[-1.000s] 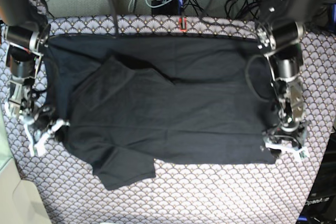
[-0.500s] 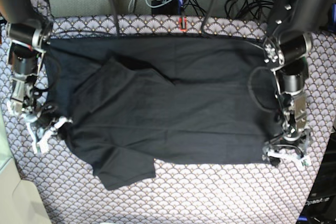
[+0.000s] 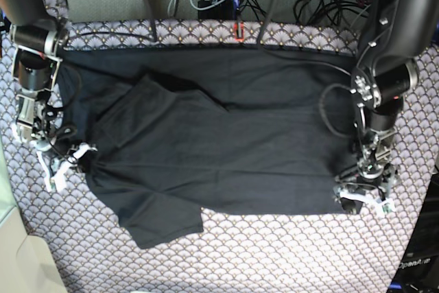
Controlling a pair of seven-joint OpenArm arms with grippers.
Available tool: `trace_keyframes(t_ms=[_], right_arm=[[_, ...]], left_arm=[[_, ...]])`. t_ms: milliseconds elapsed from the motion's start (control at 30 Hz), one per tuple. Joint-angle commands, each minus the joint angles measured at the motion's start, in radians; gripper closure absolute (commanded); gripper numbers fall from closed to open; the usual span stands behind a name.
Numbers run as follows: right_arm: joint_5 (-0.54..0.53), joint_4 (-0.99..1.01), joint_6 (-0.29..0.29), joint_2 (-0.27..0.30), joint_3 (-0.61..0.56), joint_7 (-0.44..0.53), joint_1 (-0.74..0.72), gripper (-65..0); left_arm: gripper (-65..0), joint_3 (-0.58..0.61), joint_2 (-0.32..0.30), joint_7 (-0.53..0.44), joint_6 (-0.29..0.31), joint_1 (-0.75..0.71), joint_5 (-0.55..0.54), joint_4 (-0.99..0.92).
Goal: Fold the T-shirt properly
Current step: 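Grasp the hem-side corners with the left and right grippers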
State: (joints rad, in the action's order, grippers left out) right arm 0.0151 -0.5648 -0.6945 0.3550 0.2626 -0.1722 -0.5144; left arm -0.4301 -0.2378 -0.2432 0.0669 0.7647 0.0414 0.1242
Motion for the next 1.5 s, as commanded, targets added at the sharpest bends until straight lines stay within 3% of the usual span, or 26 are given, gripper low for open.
trace_keyframes(t_ms=[0, 167, 567, 900, 1100, 1300, 1467], right_arm=[[-0.016, -0.018, -0.004, 0.019, 0.002, 0.021, -0.03, 0.0], [-0.016, -0.018, -0.004, 0.025, 0.002, 0.021, -0.013, 0.0], [-0.016, -0.019, -0.004, 0.025, 0.002, 0.023, -0.002, 0.0], [-0.016, -0.019, -0.004, 0.025, 0.004, 0.023, -0.002, 0.0], [-0.016, -0.019, -0.004, 0.025, 0.005, 0.021, -0.002, 0.0], [-0.016, -0.019, -0.004, 0.025, 0.004, 0.021, 0.0, 0.0], [-0.016, -0.019, -0.004, 0.025, 0.004, 0.023, 0.0, 0.0]], left_arm=[[-55.2, 0.0, -0.005, -0.025, 0.004, 0.014, 0.002, 0.018], [-55.2, 0.006, -0.011, -0.025, -0.08, -0.04, 0.005, 0.013], [-54.2, 0.006, -0.005, -0.025, -0.077, -0.075, 0.005, 0.012], [-17.9, 0.007, -0.004, -0.026, -0.077, -0.089, 0.005, 0.013], [-13.6, 0.007, -0.004, -0.025, -0.077, -0.09, 0.005, 0.012], [-0.4, 0.004, 0.002, -0.025, -0.077, -0.096, 0.002, 0.021], [0.0, 0.004, 0.016, -0.025, -0.077, -0.096, 0.004, 0.022]])
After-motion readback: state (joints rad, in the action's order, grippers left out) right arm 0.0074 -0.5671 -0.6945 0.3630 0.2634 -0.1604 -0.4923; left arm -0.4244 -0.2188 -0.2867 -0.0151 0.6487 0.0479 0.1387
